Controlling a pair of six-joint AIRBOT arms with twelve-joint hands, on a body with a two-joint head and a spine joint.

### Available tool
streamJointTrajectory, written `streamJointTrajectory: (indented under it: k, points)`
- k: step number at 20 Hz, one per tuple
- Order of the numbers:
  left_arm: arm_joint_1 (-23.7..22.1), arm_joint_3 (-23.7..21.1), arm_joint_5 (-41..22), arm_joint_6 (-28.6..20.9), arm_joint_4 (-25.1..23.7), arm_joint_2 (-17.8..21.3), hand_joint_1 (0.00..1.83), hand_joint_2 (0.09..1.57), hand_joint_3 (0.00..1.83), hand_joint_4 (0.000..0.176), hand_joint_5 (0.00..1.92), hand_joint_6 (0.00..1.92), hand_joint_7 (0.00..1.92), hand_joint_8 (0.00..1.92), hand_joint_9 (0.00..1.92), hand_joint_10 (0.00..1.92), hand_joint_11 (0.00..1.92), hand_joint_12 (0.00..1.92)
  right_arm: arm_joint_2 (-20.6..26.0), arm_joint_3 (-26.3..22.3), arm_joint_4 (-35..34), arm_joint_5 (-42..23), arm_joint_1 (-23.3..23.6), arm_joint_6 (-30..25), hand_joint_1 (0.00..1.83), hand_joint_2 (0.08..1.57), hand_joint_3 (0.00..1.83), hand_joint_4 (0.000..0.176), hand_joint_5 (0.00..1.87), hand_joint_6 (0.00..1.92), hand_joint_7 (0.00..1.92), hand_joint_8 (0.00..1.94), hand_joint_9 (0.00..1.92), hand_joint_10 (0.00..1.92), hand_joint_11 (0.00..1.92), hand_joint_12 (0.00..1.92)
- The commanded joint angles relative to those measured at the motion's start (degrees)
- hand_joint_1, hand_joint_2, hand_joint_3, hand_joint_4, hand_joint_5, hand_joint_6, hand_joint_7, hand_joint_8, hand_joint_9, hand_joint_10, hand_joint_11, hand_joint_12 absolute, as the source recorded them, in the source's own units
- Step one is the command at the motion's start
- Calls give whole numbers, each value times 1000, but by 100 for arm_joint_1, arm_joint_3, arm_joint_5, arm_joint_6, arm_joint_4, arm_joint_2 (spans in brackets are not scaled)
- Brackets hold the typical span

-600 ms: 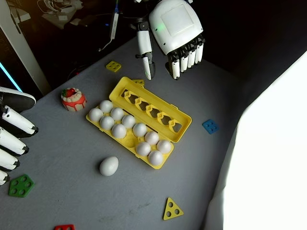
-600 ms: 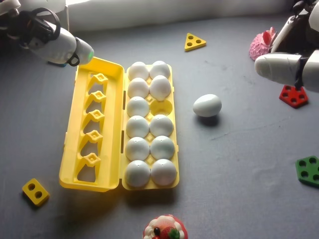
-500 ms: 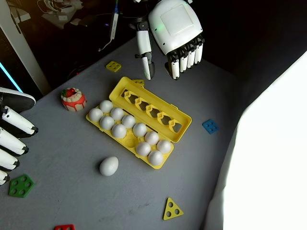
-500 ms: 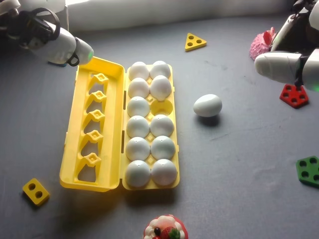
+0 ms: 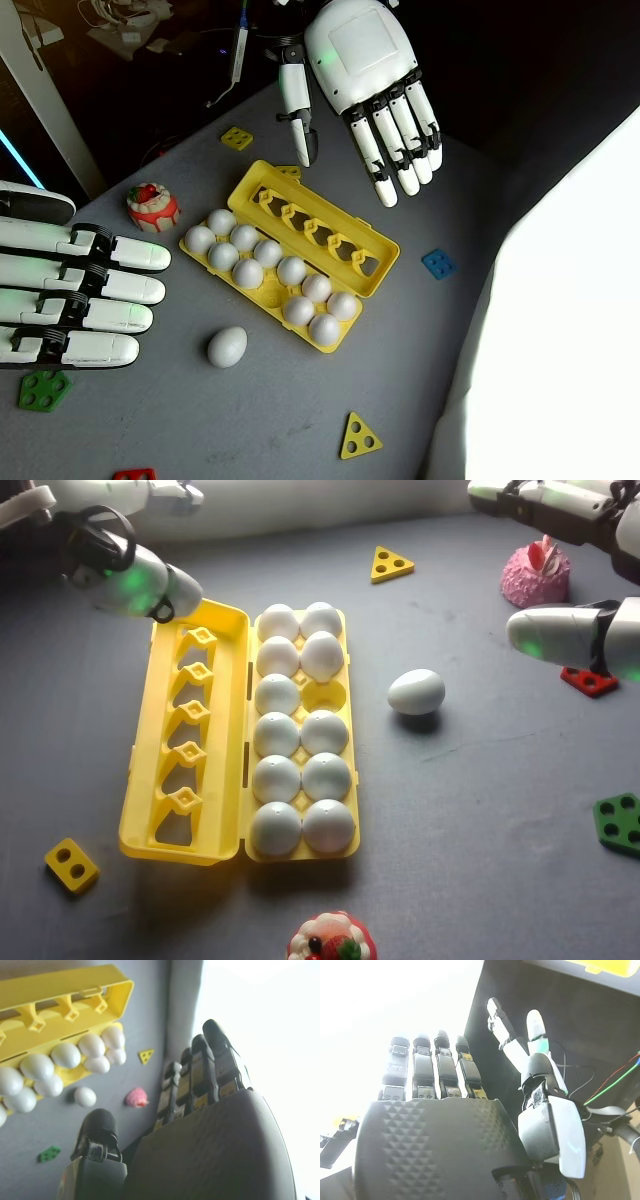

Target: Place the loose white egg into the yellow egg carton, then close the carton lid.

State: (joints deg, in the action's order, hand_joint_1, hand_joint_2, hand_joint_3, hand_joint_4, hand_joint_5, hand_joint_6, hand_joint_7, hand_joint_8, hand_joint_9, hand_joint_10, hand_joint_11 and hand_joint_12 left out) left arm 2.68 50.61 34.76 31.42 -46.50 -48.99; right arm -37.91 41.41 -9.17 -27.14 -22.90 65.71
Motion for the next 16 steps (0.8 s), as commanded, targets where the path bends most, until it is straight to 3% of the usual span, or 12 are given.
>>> streamJointTrajectory:
  k: [1,3,5,6,7,10,13,16]
  points:
    - [-32,-21,-323,22,-285,55,47,1303,3,35,57,2,94,5,127,4,0,508,-7,5,20,-814,-13,13,61,1267,14,0,85,62,124,18,76,35,20,15]
    - [-28,-81,-323,24,-286,59,113,1298,0,35,42,1,83,2,104,3,0,448,-152,107,-48,-1024,-158,64,101,1250,3,0,56,43,107,7,61,27,2,13]
    - [8,-105,-322,64,-288,59,237,1260,0,36,24,2,59,4,111,6,0,493,-346,262,-122,-724,-128,80,378,1168,0,0,3,4,34,8,5,2,0,0]
    - [24,-99,-323,68,-288,59,262,1254,0,36,24,2,58,4,112,6,0,498,-501,399,-265,-475,-79,80,413,1156,0,0,0,0,28,8,0,0,0,0]
    - [33,-84,-334,68,-288,58,297,1244,0,34,4,0,42,0,90,1,0,467,-657,545,-427,-246,-13,104,663,1100,0,0,0,0,22,6,0,0,0,0]
    - [52,-112,-353,68,-286,57,329,1237,0,41,0,0,30,0,75,0,0,452,-1099,1009,-1438,360,120,592,888,1039,0,0,0,0,18,4,0,0,0,0]
    - [128,-178,-359,-26,-272,58,322,1224,0,35,14,3,78,4,105,5,0,522,-1368,1301,-1940,568,126,892,1005,1005,0,0,0,0,26,6,0,0,0,0]
    - [192,-252,-315,-84,-270,41,326,1221,0,30,17,2,58,0,88,0,0,573,-1688,1517,-3164,744,214,1921,1002,1019,0,13,0,0,0,0,0,0,0,0]
